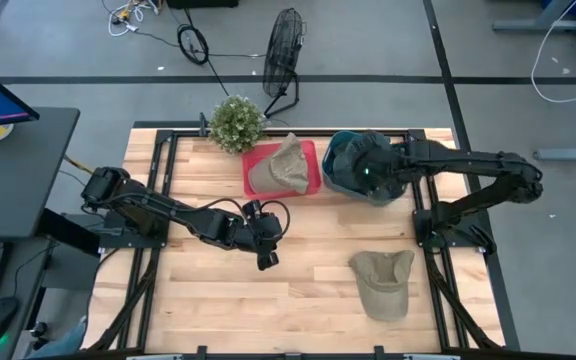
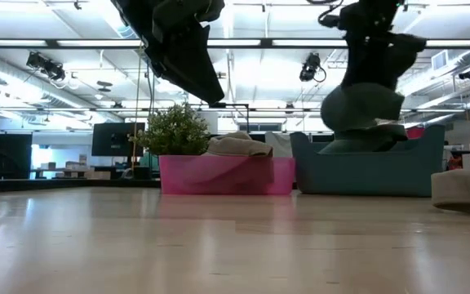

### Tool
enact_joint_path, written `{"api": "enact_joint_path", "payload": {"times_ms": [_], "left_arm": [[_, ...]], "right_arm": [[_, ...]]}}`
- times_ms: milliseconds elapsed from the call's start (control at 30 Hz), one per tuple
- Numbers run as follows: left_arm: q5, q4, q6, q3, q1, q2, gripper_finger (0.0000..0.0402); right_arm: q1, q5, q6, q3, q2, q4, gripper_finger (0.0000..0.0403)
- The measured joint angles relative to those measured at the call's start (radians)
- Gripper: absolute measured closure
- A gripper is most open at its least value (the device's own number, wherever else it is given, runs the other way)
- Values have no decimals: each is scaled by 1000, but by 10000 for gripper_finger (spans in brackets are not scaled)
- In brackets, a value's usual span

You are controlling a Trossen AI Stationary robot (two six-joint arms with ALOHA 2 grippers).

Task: Pick & Place hat
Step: Put the black cap into the blue bin

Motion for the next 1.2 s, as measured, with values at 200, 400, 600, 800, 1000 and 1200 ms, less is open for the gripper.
{"api": "enact_joint_path", "payload": {"times_ms": [200,400,600,800,1000,1200], "left_arm": [[0,0,0,0,0,0,225],[0,-4,0,0,0,0,225],[0,-9,0,0,0,0,225],[0,-10,-1,0,0,0,225],[0,-10,-34,0,0,0,225],[0,-10,-33,0,0,0,225]], "right_arm": [[-143,-246,-210,-48,-1,117,396],[-279,-245,-364,-204,-1,310,396],[-337,-263,-360,-367,-3,467,385],[-350,-209,-225,-427,0,561,341],[-346,-130,-115,-419,1,575,299],[-298,-115,-41,-348,1,448,275]]}}
